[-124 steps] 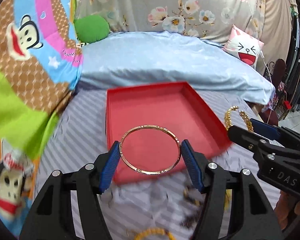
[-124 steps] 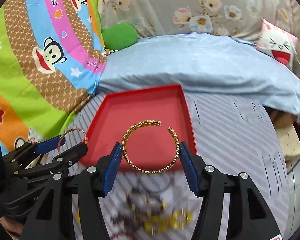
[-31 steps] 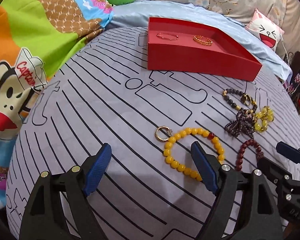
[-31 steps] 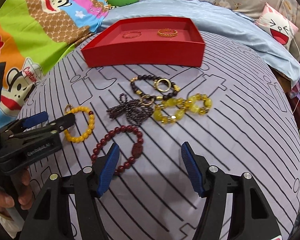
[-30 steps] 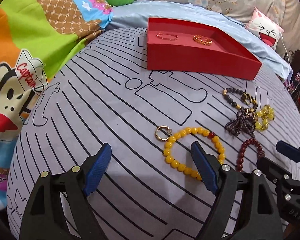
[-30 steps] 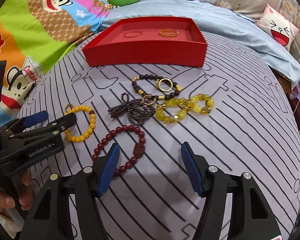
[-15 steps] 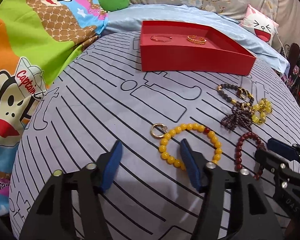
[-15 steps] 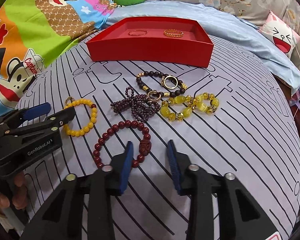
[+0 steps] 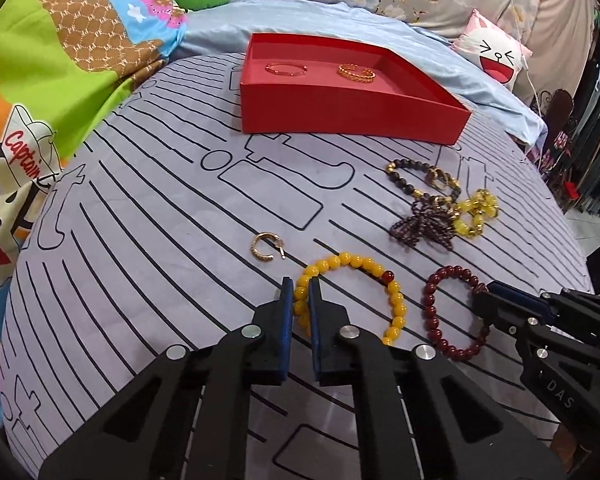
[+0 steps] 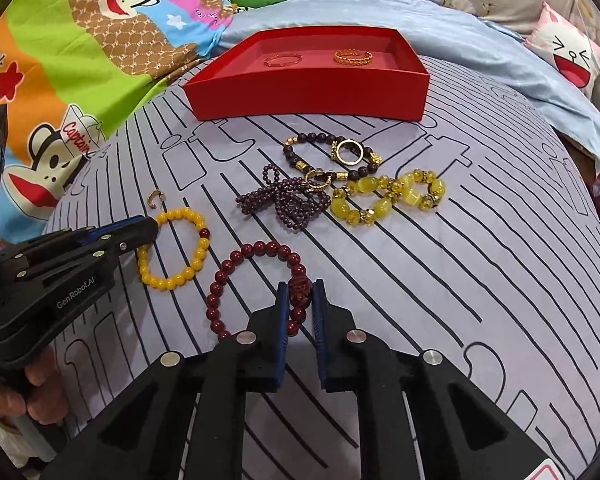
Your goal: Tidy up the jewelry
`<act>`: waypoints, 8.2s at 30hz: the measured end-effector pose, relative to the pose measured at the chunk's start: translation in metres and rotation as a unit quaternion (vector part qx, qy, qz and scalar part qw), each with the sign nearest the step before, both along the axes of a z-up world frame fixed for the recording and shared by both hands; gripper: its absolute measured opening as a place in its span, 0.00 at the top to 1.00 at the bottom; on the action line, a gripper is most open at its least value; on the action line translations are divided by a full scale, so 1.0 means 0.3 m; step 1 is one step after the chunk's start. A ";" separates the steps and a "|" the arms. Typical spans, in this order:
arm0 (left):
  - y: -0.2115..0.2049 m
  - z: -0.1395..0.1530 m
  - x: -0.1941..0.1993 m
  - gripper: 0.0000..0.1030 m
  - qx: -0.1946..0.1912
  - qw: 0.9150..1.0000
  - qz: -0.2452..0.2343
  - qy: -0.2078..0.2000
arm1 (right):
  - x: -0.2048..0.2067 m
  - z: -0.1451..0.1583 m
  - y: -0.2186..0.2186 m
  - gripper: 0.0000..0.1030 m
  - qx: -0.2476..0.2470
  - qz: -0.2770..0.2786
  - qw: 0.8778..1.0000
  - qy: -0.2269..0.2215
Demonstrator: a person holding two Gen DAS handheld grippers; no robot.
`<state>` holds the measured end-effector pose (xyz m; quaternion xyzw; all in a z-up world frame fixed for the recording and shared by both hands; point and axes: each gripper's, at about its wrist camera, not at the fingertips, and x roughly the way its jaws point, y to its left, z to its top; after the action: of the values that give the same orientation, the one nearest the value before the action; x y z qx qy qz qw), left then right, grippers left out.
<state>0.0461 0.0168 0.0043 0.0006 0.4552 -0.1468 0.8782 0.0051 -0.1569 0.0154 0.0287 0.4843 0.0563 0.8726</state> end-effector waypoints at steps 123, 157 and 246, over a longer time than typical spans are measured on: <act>-0.225 0.033 0.095 0.46 -0.002 0.998 -0.057 -0.027 | 0.066 0.064 -0.256 0.73 0.033 -0.093 0.995 -0.019; -0.145 -0.009 0.082 0.91 -0.029 0.999 -0.041 0.015 | 0.223 0.007 -0.187 0.75 0.002 -0.032 0.999 -0.016; -0.170 0.298 0.545 0.94 -0.085 0.994 -0.040 -0.053 | 0.670 0.311 -0.082 0.91 0.129 0.015 0.989 -0.075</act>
<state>0.2096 -0.0342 0.0939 -0.0477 0.3932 -0.2200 0.8915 0.2061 -0.1813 0.1085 0.1292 0.4070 0.1328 0.8944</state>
